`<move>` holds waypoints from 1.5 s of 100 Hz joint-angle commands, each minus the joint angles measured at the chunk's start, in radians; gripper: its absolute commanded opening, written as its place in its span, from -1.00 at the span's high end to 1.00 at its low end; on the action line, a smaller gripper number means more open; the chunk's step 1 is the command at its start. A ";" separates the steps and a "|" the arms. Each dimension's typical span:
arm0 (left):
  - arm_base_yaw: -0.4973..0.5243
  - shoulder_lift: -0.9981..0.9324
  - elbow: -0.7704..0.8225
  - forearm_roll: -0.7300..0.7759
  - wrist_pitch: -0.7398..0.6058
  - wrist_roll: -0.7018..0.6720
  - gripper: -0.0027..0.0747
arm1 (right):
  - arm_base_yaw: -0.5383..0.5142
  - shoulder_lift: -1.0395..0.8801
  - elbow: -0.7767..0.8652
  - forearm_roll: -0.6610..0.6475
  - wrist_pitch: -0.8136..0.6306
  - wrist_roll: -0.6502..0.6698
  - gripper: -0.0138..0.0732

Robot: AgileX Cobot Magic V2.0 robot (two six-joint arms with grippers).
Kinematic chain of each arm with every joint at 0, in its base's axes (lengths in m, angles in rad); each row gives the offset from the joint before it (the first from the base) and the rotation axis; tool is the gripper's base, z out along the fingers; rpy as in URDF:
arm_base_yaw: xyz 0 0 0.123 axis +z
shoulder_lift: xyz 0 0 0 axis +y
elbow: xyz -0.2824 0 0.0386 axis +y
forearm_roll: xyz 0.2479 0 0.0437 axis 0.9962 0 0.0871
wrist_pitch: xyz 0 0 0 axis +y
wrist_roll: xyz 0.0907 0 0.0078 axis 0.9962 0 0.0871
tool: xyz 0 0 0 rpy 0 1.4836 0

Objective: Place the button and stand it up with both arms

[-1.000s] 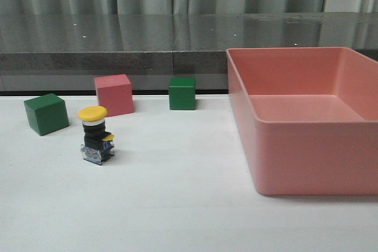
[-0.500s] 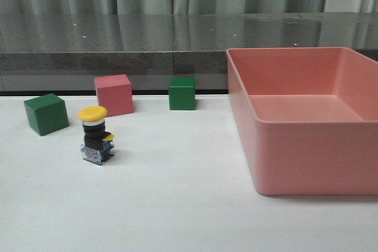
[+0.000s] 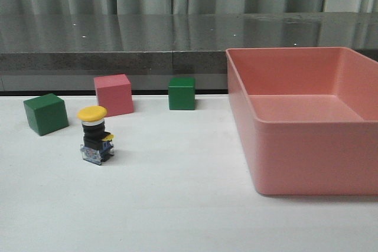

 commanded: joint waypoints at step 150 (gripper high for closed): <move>0.003 -0.032 0.029 -0.006 -0.078 -0.014 0.98 | 0.003 -0.469 0.371 0.015 -0.182 0.252 0.93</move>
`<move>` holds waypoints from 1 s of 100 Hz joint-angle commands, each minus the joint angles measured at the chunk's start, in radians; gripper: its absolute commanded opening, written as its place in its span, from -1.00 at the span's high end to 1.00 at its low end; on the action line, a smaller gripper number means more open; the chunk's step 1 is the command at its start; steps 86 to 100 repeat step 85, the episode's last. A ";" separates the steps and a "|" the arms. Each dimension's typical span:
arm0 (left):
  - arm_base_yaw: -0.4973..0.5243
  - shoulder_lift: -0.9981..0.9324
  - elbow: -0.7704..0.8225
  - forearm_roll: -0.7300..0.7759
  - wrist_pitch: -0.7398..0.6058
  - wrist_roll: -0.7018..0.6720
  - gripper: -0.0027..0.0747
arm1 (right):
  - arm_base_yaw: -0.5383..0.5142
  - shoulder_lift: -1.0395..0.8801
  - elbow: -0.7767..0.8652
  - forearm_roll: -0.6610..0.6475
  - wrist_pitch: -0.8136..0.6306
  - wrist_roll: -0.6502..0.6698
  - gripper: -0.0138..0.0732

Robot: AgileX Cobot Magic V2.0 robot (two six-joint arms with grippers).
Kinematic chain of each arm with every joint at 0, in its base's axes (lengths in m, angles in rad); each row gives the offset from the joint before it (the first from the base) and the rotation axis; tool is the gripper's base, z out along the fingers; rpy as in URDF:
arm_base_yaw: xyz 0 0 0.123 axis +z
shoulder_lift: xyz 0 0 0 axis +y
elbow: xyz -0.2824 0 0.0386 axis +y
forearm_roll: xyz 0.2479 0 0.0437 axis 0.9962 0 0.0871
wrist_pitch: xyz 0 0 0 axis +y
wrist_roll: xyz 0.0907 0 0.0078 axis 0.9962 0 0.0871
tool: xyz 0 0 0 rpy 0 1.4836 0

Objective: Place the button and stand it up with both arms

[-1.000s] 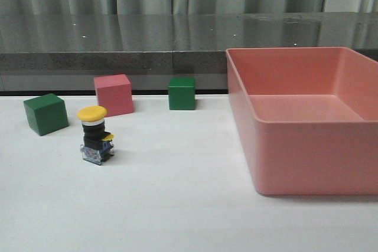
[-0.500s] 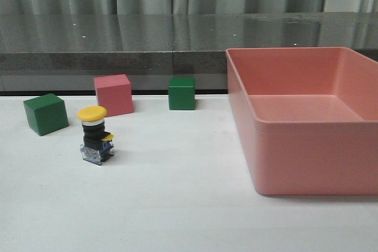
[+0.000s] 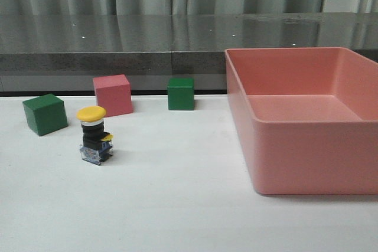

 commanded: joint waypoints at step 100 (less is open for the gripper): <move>0.003 -0.032 0.029 -0.006 -0.080 -0.014 0.98 | 0.001 -0.021 0.027 0.006 -0.089 0.001 0.93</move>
